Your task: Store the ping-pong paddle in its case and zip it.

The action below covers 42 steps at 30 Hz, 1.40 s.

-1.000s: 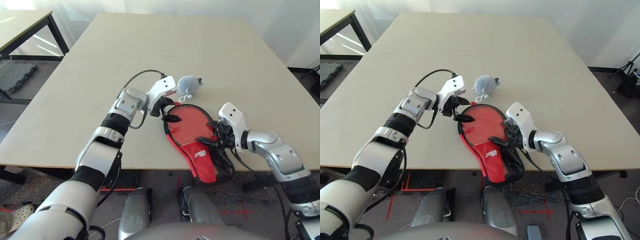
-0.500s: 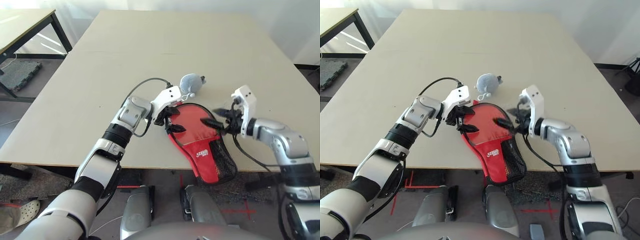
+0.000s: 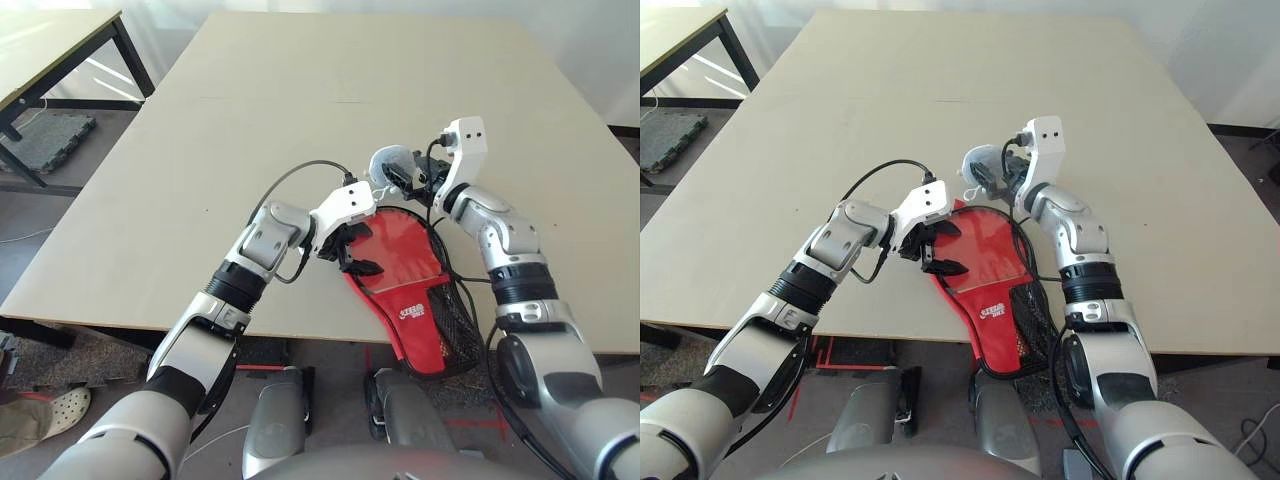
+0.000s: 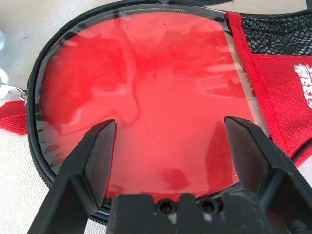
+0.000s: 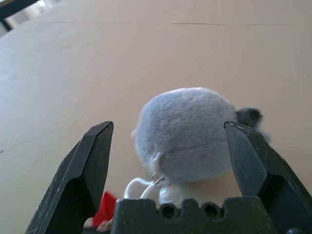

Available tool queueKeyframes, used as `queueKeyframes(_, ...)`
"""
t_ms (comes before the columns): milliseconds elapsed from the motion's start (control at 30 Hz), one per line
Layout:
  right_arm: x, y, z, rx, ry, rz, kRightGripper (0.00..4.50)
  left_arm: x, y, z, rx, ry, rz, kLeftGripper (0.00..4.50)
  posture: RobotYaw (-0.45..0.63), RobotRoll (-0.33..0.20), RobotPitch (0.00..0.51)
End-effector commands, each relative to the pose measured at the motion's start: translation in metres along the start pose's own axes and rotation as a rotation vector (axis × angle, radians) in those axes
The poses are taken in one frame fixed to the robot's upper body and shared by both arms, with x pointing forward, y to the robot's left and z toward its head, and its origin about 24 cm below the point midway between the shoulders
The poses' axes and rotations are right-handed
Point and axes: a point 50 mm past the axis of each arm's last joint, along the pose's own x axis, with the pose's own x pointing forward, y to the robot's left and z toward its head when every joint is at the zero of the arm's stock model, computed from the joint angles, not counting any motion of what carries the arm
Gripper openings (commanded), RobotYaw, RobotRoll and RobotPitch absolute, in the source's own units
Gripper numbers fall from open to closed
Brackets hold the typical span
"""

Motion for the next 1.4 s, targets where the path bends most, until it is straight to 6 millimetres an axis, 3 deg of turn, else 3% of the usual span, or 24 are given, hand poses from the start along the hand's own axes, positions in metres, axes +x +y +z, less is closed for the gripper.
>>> queueKeyframes(33, 0.007, -0.003, -0.005, -0.006, 0.001, -0.068, 4.5, 0.006, -0.008, -0.016, -0.057, 0.049, -0.029, 4.48, 0.05, 0.0, 0.113)
queueKeyframes(267, 0.017, -0.004, -0.016, -0.035, 0.059, -0.139, 4.5, 0.006, -0.011, -0.017, -0.061, 0.05, -0.03, 4.48, 0.06, 0.0, 0.113)
queueKeyframes(333, 0.019, -0.003, -0.018, -0.036, 0.069, -0.141, 4.13, 0.006, -0.011, -0.017, -0.063, 0.049, -0.03, 4.5, 0.06, 0.0, 0.112)
queueKeyframes(533, 0.021, -0.009, -0.015, -0.011, 0.059, -0.157, 2.06, 0.008, -0.014, -0.018, -0.065, 0.05, -0.035, 4.5, 0.06, 0.0, 0.113)
queueKeyframes(733, 0.014, -0.029, -0.004, -0.015, 0.022, -0.214, 0.02, 0.011, -0.019, -0.018, -0.065, 0.05, -0.055, 4.5, 0.06, 0.0, 0.112)
queueKeyframes(1033, -0.006, -0.065, 0.004, -0.023, 0.005, -0.291, 0.02, 0.018, -0.026, -0.019, -0.063, 0.055, -0.076, 4.5, 0.05, 0.0, 0.113)
queueKeyframes(1400, -0.042, -0.094, -0.009, -0.025, 0.037, -0.275, 0.02, 0.018, -0.027, -0.018, -0.05, 0.062, -0.084, 4.5, 0.03, 0.0, 0.118)
